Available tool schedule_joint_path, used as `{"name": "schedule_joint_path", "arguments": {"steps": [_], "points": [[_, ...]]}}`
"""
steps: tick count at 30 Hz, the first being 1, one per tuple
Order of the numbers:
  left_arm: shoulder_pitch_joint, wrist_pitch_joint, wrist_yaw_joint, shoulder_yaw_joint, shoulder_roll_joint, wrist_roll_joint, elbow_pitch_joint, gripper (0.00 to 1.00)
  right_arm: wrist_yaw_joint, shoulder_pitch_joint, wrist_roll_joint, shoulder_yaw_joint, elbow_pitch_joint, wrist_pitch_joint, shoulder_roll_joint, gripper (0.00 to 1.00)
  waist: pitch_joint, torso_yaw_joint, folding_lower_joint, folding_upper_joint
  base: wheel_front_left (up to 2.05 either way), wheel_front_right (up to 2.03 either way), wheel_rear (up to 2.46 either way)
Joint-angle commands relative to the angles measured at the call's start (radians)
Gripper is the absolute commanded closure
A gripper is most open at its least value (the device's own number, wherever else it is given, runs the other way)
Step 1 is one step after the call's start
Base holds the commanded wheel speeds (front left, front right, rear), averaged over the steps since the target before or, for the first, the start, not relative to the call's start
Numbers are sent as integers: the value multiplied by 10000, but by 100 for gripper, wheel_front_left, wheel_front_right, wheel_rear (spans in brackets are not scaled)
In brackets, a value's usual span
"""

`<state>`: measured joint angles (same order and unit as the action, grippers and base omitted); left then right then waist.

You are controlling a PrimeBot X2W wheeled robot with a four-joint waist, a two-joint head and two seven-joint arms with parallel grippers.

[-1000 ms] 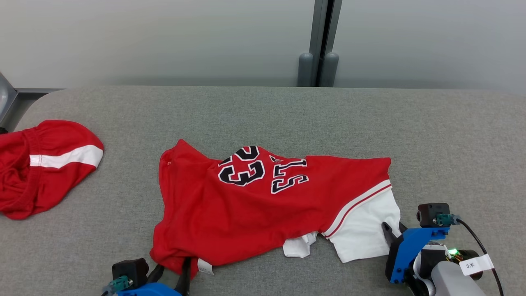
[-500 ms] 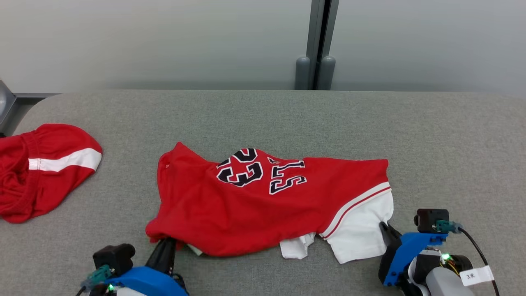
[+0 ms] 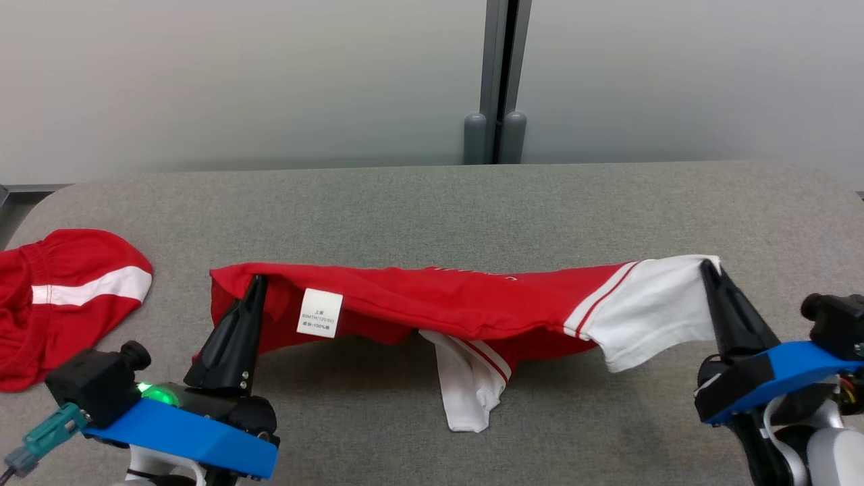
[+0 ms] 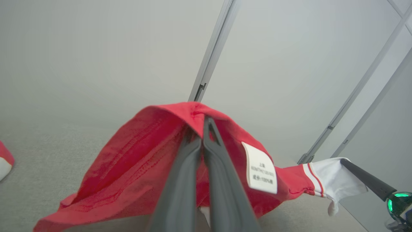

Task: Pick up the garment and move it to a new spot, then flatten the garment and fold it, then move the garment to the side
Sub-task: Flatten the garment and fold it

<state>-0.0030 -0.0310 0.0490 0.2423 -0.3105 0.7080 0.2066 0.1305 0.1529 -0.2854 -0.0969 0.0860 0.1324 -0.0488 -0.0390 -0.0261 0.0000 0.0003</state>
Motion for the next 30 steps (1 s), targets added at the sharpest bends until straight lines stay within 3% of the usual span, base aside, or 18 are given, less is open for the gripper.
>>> {"name": "schedule_joint_path", "arguments": {"steps": [1, 5, 9, 18, 22, 28, 30], "points": [[-97, -181, -59, -85, -56, 184, 583, 100, 5, -491, -179, -169, -1216, 396, -33, 100, 42, 70, 0, -3, 0, 0, 0], [-346, -350, 11, -220, -11, 609, 1195, 100, 5, -841, -114, -457, -2692, 858, -35, 100, 55, 140, 0, -3, 0, 0, 0], [-985, -941, 212, -256, -341, 1050, 1917, 100, 5, -800, 150, -835, -4834, 1245, -35, 100, -18, 256, 0, -3, 0, 0, 0], [-2352, -1648, 389, -299, -617, 1712, 2458, 100, 5, 495, 1375, -610, -7047, 2047, -34, 100, -479, 480, 0, -3, 0, 0, 0], [-3142, -1993, 325, -380, -472, 2309, 1961, 100, 5, 1608, 1303, -63, -6474, 2650, -244, 100, -1082, 695, 0, -3, 0, 0, 0], [-5041, -2597, 233, -639, -634, 2671, 102, 100, 3, 4395, 421, 699, -3626, 2790, -697, 100, -2522, 1114, 0, -3, 0, 0, 0], [-5905, -2591, 157, -799, -800, 2441, -716, 100, 5, 5556, 954, 878, -2547, 2465, -1064, 100, -3054, 1264, 0, -3, 0, 0, 0]]}}
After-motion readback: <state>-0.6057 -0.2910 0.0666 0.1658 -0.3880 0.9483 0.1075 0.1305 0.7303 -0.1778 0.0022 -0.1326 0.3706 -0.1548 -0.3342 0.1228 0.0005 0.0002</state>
